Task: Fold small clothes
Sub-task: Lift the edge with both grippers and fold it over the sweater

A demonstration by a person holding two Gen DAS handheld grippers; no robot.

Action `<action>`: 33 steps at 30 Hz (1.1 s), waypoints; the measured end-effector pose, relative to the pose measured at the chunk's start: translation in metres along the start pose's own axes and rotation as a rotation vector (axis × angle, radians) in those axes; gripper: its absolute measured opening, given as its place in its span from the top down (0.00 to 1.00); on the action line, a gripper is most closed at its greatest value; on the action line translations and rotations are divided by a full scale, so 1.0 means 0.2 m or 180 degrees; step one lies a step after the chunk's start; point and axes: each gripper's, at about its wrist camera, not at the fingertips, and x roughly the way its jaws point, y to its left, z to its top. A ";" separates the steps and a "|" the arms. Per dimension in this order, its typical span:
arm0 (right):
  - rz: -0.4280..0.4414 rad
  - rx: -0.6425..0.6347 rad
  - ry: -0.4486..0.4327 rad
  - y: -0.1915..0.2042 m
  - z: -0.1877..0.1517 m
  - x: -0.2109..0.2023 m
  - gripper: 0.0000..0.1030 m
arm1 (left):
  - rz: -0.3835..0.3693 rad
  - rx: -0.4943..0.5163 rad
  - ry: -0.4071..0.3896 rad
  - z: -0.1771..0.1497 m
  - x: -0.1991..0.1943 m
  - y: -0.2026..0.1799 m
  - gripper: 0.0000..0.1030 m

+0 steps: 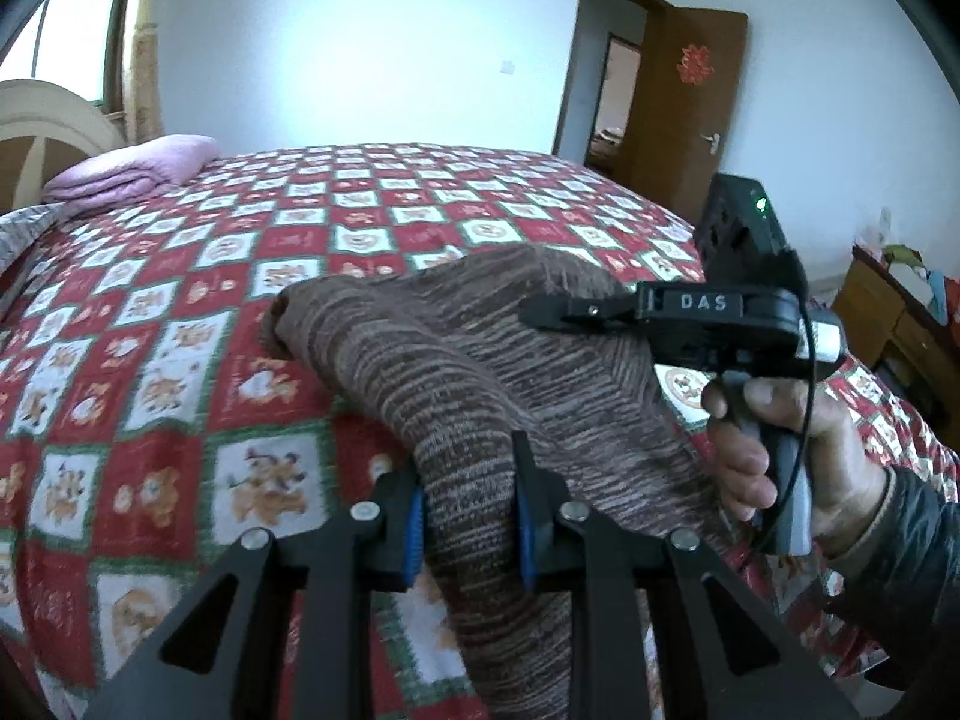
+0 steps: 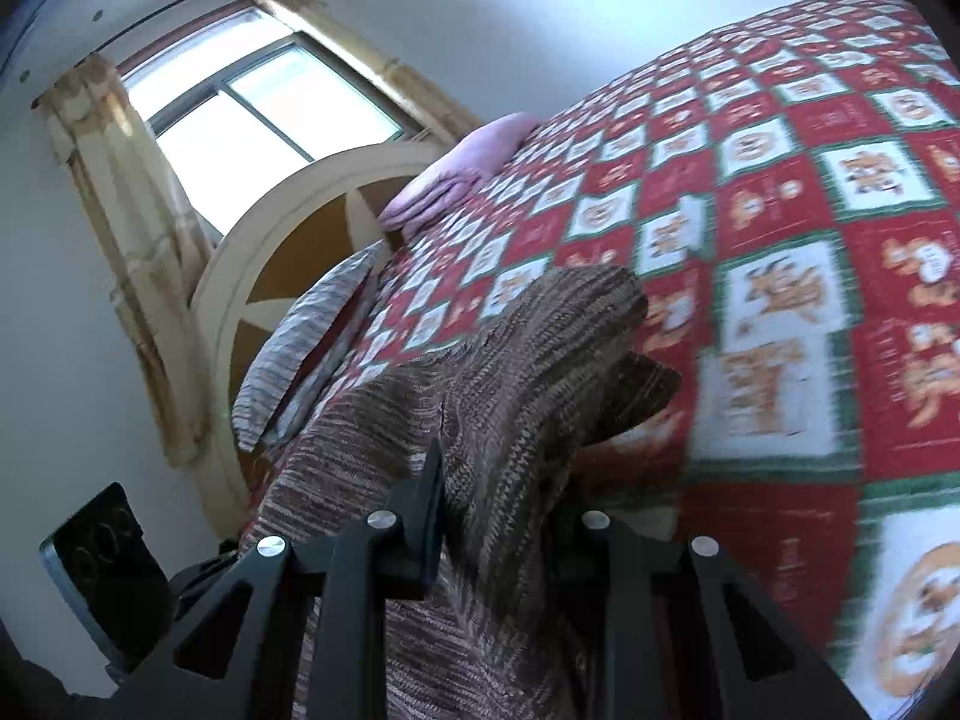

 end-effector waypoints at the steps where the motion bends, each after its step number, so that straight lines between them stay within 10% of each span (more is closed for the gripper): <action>1: 0.0026 -0.0007 0.0018 0.02 -0.01 0.02 0.75 | 0.0024 0.0002 -0.0019 -0.01 -0.02 0.01 0.76; 33: 0.0416 -0.0502 0.0757 0.59 -0.11 0.75 0.75 | 0.0588 -0.0405 -0.0090 -0.26 -0.31 0.48 0.76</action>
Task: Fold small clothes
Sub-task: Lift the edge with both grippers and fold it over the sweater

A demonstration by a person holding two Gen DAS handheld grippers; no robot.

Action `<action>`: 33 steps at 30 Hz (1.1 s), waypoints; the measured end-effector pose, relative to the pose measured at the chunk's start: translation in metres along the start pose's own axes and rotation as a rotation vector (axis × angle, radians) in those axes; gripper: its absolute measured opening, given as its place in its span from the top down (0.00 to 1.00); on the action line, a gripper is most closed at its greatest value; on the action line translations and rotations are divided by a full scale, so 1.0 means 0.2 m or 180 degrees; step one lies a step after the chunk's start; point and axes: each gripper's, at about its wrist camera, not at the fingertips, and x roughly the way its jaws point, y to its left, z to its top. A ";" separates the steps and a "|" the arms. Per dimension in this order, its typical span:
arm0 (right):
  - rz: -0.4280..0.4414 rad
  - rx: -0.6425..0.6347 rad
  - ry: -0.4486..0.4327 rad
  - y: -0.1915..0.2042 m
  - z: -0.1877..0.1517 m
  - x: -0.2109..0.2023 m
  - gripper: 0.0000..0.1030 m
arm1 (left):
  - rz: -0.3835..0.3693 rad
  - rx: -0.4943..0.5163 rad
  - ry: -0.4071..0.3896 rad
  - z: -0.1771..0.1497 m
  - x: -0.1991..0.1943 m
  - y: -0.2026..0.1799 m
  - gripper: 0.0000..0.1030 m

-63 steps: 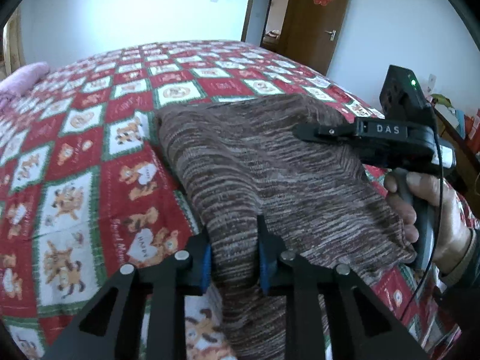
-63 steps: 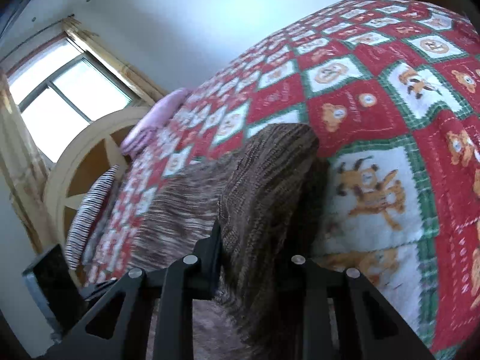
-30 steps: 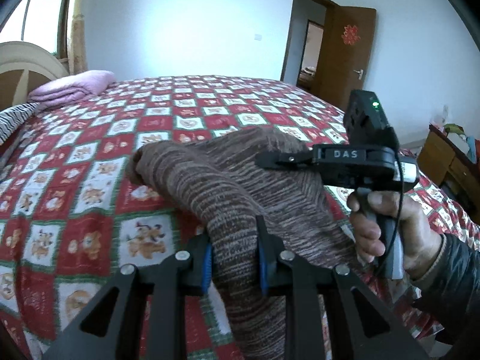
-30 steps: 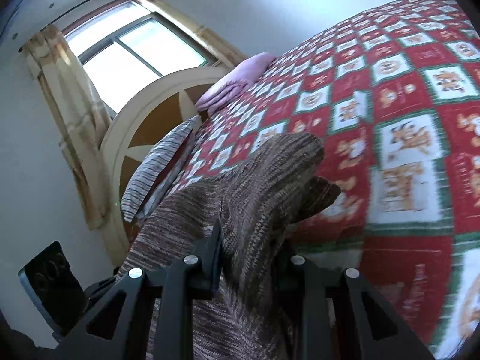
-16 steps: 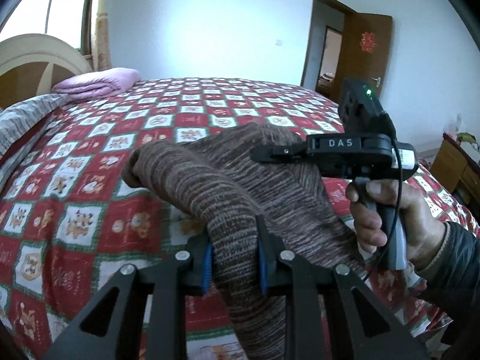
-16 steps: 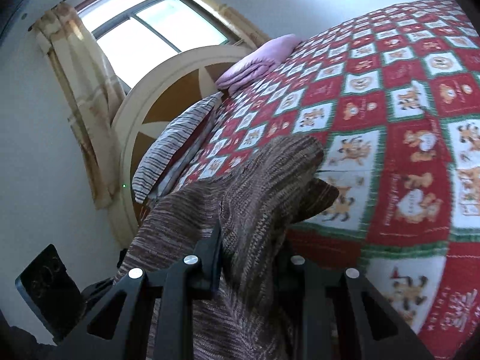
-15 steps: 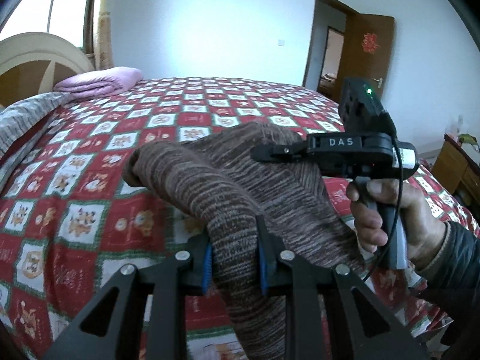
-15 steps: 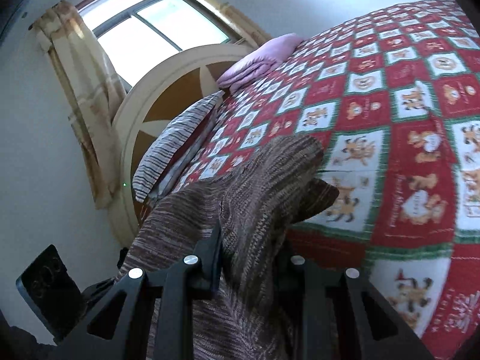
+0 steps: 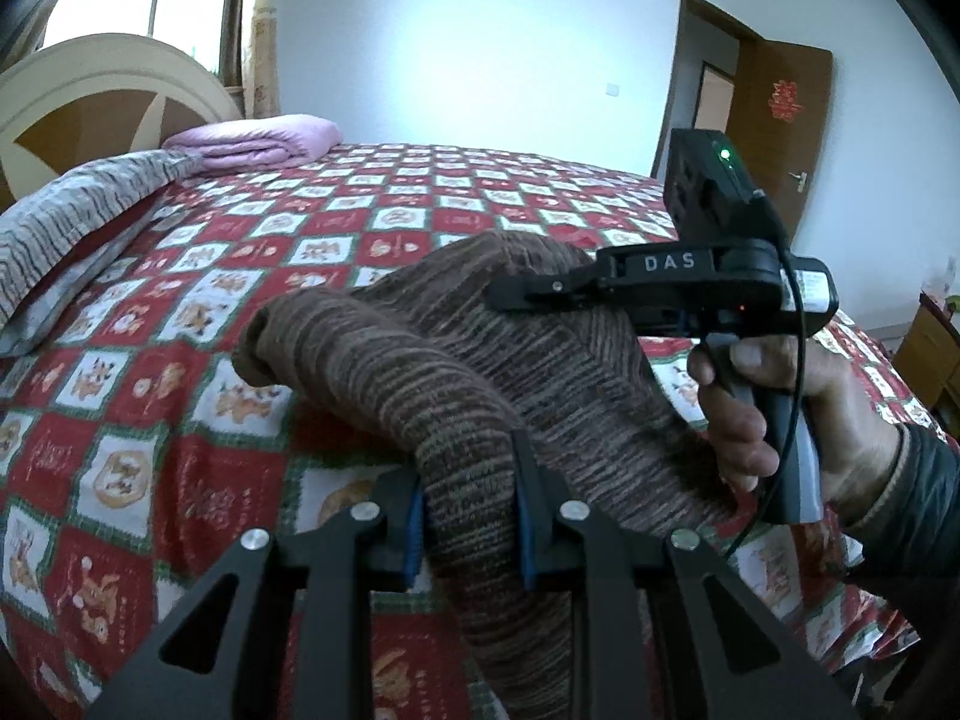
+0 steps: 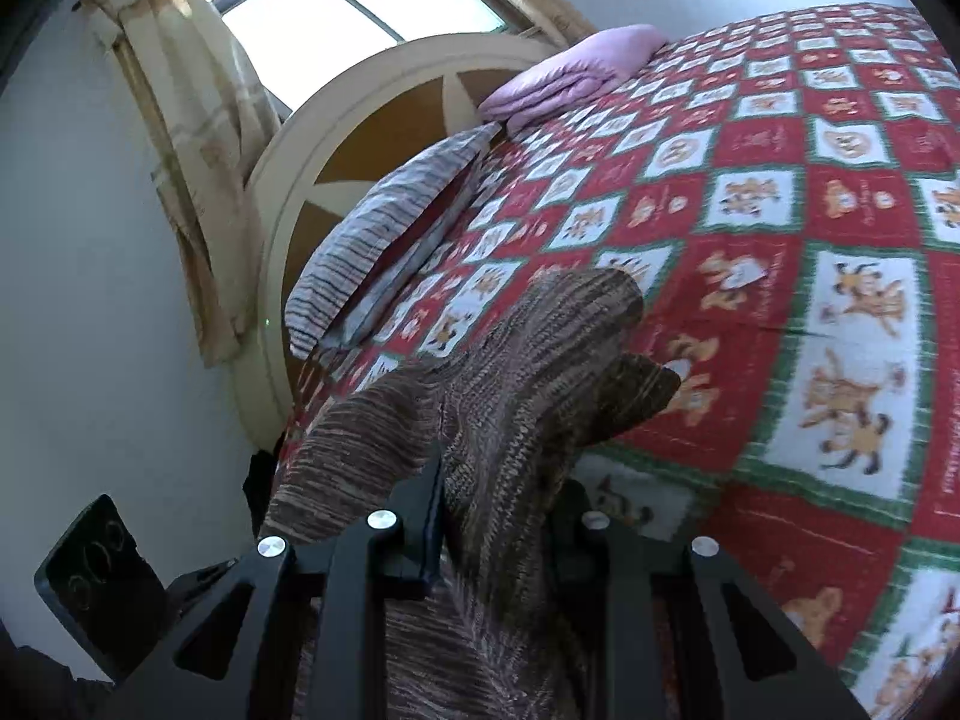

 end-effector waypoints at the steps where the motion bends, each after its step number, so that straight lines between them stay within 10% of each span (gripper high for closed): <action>1: -0.0001 -0.0006 0.0029 0.01 0.00 0.02 0.75 | -0.0001 -0.0017 0.0010 0.00 0.00 0.01 0.76; 33: -0.0308 0.0257 0.0252 -0.16 0.00 0.17 0.75 | 0.0152 -0.0277 0.0303 -0.19 0.14 0.12 0.64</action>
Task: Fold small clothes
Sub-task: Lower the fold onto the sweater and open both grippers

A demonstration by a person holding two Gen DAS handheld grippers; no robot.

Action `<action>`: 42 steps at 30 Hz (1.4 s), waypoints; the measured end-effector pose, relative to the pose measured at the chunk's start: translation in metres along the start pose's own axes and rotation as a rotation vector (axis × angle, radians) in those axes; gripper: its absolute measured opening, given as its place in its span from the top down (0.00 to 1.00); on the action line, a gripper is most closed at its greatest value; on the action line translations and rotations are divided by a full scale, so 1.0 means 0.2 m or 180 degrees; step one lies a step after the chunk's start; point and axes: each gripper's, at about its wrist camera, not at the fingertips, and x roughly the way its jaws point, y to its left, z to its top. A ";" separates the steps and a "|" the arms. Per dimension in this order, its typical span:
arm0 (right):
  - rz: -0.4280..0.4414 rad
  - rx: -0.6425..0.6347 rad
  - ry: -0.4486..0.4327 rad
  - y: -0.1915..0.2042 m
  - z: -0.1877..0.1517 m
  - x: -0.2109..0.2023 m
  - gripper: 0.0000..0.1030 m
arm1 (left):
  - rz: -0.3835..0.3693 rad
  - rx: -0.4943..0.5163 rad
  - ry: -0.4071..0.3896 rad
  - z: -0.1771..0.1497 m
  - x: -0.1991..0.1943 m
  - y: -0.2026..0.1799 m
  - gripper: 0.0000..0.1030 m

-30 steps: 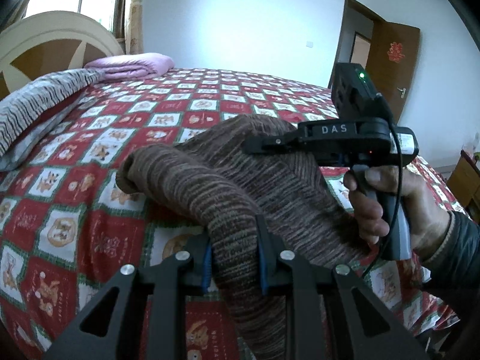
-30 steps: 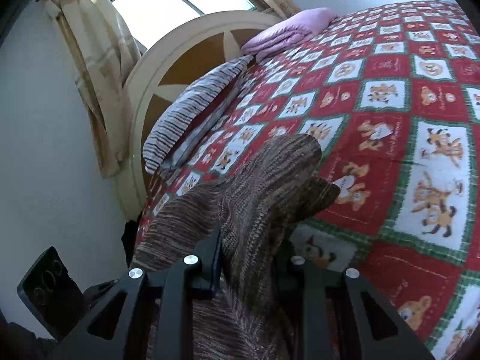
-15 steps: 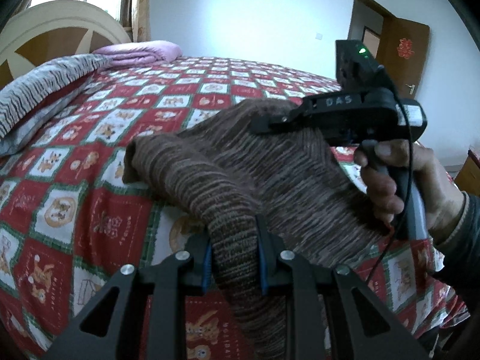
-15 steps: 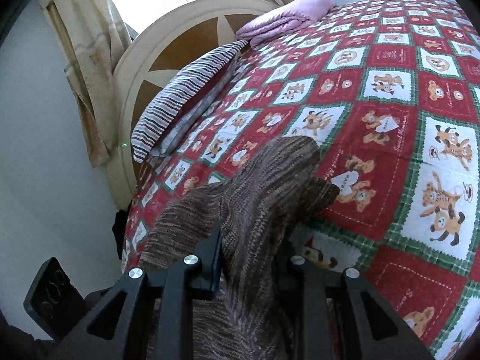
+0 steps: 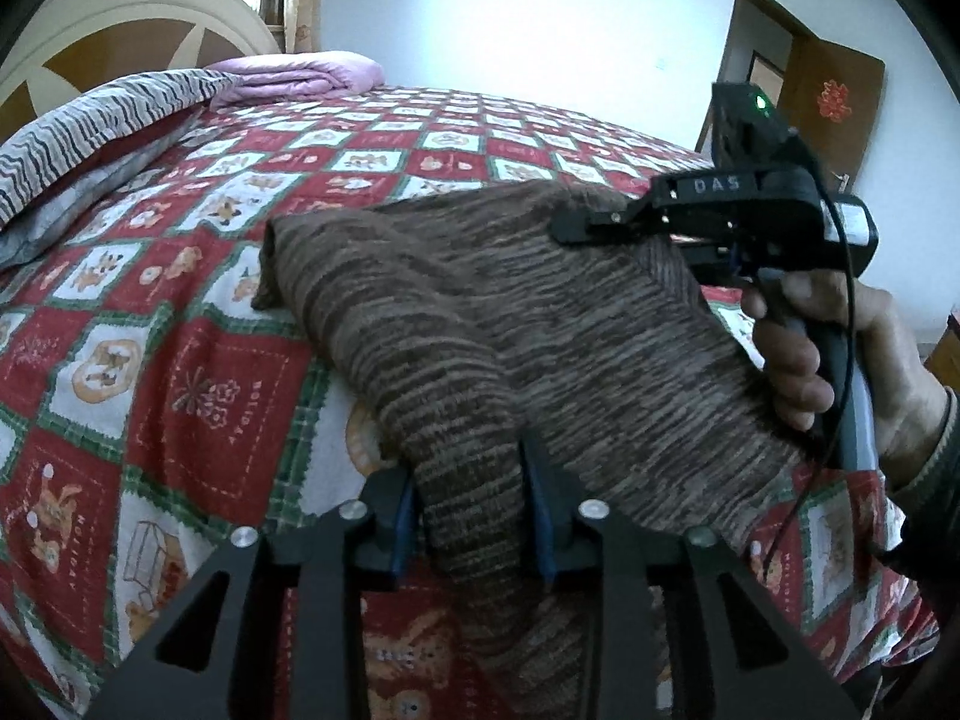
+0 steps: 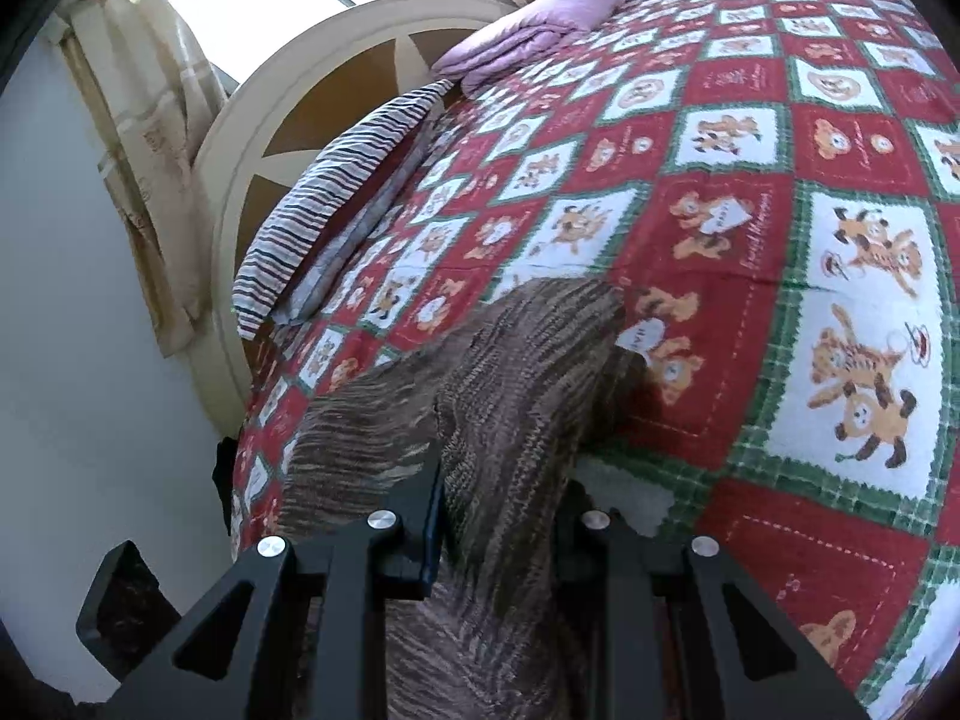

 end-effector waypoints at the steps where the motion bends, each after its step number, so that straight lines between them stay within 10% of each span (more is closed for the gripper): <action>1: 0.0000 0.0023 0.0003 -0.02 0.00 0.00 0.75 | -0.0002 -0.0006 -0.0009 0.00 0.00 0.00 0.64; 11: -0.0036 0.0162 0.0018 -0.12 -0.04 0.04 0.75 | 0.0124 -0.0159 -0.0095 -0.03 0.03 0.05 0.23; 28: -0.0409 0.0082 -0.0118 -0.08 -0.12 -0.07 0.55 | 0.0297 -0.0108 -0.0020 0.01 -0.01 0.06 0.12; 35: -0.0849 -0.0058 -0.0371 0.02 -0.21 -0.29 0.51 | 0.0662 0.0016 -0.0528 0.15 -0.13 0.11 0.00; 42: -0.0991 -0.0282 -0.0281 0.12 -0.40 -0.34 0.49 | 0.0762 -0.0076 -0.0253 0.10 0.06 0.19 0.00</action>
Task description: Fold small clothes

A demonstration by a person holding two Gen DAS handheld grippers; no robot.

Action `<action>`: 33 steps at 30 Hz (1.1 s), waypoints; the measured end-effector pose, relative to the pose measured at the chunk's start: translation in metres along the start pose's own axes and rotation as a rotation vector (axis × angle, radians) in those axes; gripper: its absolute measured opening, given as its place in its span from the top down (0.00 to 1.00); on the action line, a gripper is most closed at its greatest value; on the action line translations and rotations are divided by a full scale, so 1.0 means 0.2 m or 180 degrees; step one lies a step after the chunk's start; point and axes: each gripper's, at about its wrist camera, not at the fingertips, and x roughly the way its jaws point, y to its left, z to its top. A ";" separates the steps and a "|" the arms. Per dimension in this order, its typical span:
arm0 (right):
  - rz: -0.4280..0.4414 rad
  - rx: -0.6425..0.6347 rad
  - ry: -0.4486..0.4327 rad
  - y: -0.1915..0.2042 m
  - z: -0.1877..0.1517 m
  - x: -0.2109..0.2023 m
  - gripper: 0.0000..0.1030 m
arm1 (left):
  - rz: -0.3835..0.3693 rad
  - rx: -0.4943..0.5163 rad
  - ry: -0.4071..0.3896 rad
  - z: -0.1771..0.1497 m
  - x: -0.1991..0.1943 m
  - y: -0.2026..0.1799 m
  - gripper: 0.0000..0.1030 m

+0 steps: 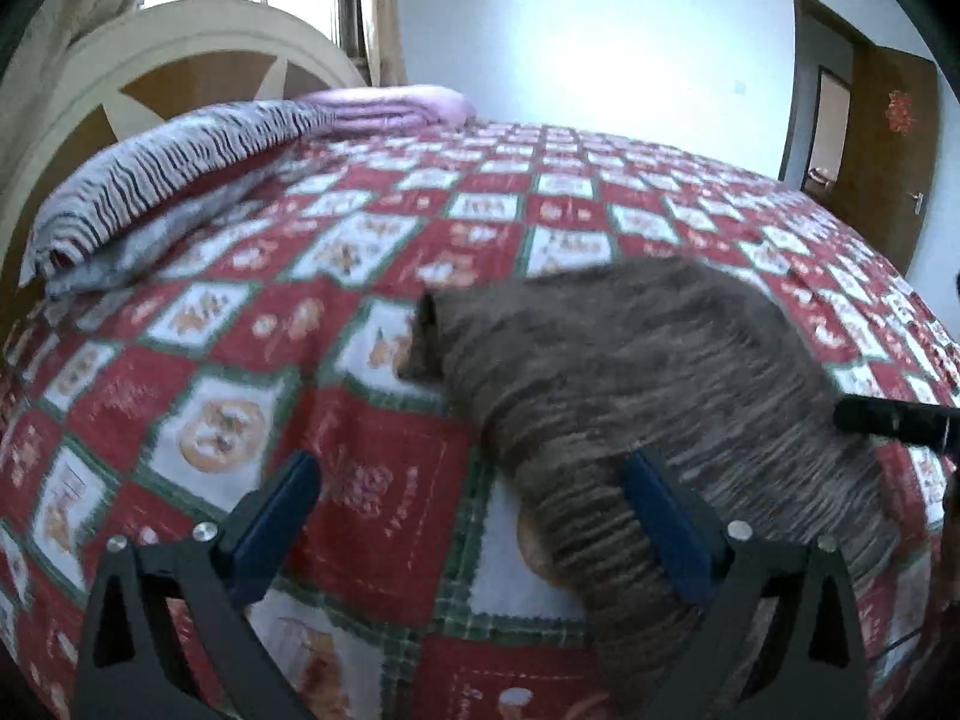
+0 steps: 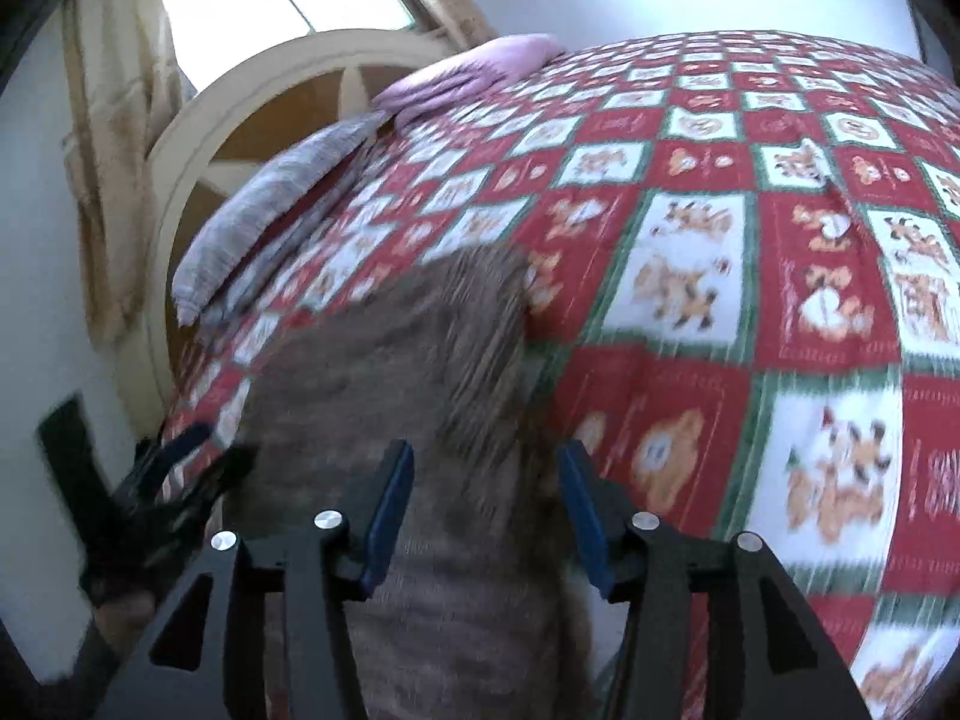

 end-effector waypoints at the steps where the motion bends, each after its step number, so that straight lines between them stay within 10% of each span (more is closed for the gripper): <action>1: -0.0187 -0.0088 0.0056 0.01 -0.03 0.02 0.49 | 0.0027 0.0000 0.0002 -0.02 0.01 0.00 0.00; 12: -0.0390 0.0065 -0.0172 -0.03 -0.15 -0.01 0.39 | -0.0083 -0.0239 0.0071 -0.03 -0.03 0.05 0.00; 19: -0.0293 0.0067 -0.0678 0.14 -0.20 -0.34 0.38 | -0.0061 -0.0245 -0.0483 0.12 -0.37 0.03 0.00; 33: -0.0362 -0.0219 -0.1217 0.39 -0.24 -0.69 0.37 | -0.0150 -0.0120 -0.0724 0.20 -0.54 -0.01 0.00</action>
